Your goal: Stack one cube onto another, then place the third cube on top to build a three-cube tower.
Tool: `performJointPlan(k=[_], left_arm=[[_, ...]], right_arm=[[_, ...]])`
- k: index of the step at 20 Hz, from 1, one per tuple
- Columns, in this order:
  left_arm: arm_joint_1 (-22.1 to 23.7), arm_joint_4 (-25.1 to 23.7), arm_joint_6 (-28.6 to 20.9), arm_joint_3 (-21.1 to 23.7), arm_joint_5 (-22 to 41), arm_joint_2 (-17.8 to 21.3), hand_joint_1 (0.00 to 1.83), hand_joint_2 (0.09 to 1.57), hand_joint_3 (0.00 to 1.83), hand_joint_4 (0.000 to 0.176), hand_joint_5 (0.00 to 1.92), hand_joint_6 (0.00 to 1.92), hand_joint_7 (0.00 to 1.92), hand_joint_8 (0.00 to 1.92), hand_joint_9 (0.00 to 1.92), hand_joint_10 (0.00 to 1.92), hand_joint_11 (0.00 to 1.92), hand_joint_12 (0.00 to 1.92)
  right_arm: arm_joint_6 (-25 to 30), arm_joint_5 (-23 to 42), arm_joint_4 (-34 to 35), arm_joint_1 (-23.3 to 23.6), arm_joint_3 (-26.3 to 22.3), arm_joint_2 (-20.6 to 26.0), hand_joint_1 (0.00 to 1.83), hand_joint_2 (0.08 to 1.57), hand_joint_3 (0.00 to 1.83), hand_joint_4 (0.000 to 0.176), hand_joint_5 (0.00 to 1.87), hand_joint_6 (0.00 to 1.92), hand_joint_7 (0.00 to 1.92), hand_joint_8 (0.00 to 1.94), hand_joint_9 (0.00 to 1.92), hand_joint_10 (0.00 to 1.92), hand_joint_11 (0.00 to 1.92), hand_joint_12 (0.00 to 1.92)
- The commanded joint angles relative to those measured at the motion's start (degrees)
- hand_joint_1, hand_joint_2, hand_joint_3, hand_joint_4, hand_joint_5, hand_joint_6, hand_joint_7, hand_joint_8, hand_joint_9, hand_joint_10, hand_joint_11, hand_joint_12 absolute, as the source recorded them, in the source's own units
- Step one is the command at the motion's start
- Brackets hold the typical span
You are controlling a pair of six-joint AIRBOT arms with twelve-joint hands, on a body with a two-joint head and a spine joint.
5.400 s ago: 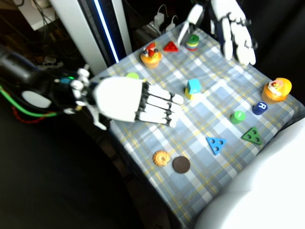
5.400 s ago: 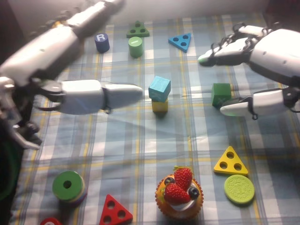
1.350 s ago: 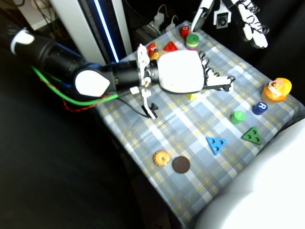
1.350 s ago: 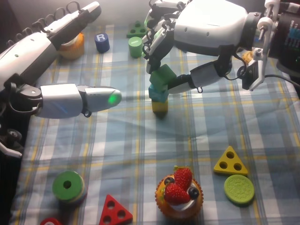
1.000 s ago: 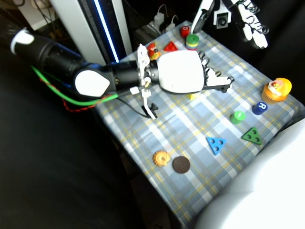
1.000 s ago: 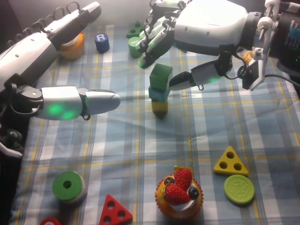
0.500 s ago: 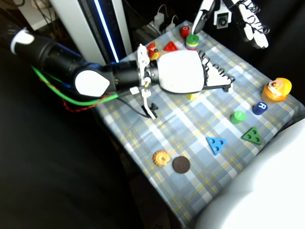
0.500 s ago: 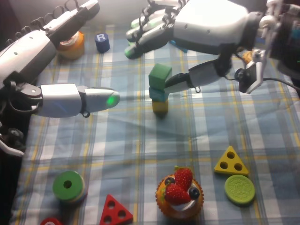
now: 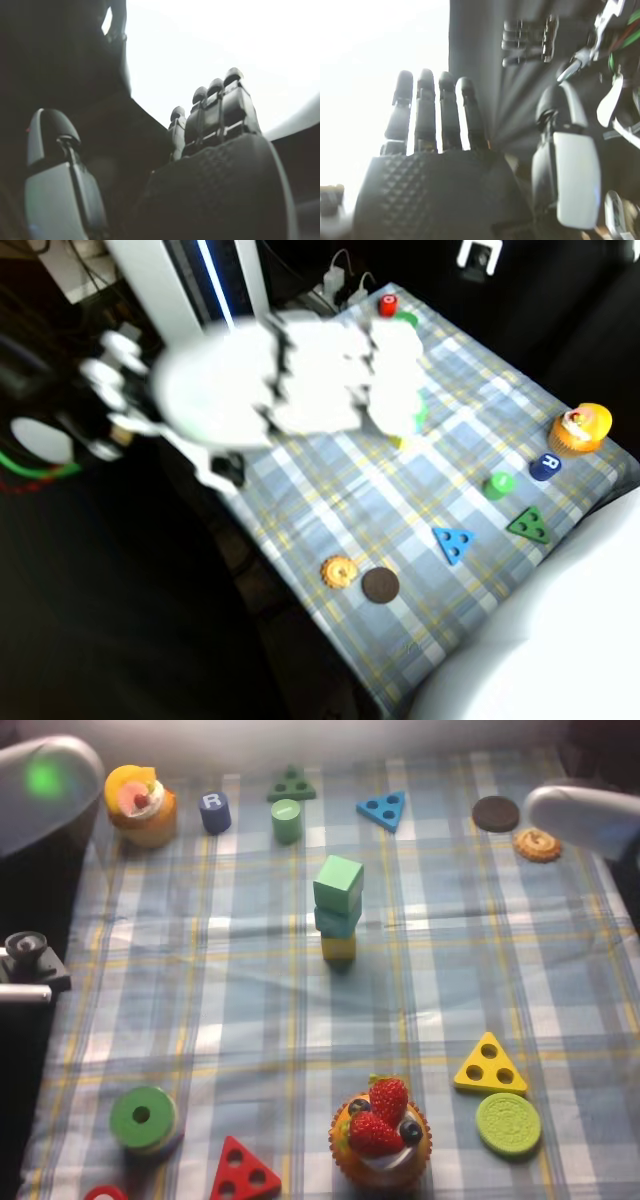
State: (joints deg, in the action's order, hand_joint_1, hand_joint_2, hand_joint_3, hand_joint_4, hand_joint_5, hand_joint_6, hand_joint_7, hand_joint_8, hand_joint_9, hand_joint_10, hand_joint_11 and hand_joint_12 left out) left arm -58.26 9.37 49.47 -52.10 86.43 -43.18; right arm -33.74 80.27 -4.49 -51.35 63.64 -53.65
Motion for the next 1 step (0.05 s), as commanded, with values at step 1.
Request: performJointPlan(k=[1], left_arm=[[-0.2,1.69,-1.69,-0.03,11.82,0.23,0.38,1.06,0.01,0.067,0.1,0.01,0.21,0.0,0.21,0.0,0.16,0.09]], right_arm=[[-2.09,14.94,4.88,-0.88,-1.0,0.87,0.65,1.25,0.01,0.0,0.25,0.0,0.5,0.0,0.53,0.0,0.15,0.72]])
